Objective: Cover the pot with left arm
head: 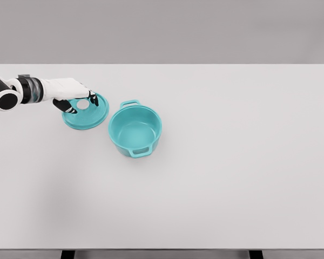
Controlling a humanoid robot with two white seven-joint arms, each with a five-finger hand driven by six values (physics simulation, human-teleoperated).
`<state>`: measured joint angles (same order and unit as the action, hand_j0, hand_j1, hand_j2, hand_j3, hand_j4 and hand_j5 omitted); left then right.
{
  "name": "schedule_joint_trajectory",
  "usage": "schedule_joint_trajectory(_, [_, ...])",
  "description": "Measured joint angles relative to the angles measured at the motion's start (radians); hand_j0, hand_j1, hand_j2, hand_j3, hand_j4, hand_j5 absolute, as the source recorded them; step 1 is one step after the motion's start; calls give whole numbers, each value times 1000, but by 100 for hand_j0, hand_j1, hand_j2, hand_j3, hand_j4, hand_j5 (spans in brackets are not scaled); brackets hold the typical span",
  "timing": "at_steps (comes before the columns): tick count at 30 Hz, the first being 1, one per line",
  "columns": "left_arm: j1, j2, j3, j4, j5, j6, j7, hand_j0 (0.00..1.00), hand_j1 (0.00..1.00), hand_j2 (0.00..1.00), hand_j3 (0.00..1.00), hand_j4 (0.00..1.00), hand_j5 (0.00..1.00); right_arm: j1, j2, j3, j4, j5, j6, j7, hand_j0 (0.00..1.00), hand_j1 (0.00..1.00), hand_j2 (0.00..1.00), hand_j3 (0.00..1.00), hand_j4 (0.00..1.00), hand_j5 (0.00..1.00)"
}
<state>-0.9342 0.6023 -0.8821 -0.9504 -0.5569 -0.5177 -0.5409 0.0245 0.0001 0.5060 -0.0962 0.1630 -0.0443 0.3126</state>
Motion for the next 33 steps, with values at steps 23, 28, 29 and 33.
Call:
schedule_joint_trajectory(23, [-5,10,0,-6,8,-16,0,54,54,54,54,54,54,0,0,0,0,0,0,0,100,100,100,100,100,100])
schedule_joint_trajectory(28, [-20,22,0,-24,13,-29,-5,52,52,52,52,52,52,0,0,0,0,0,0,0,100,100,100,100,100,100])
schedule_joint_trajectory(29, [-26,27,0,-30,16,-35,-7,51,51,51,51,51,51,0,0,0,0,0,0,0,100,100,100,100,100,100])
schedule_joint_trajectory(33, [-41,42,0,-44,24,-62,-11,51,51,51,51,51,51,0,0,0,0,0,0,0,100,100,100,100,100,100])
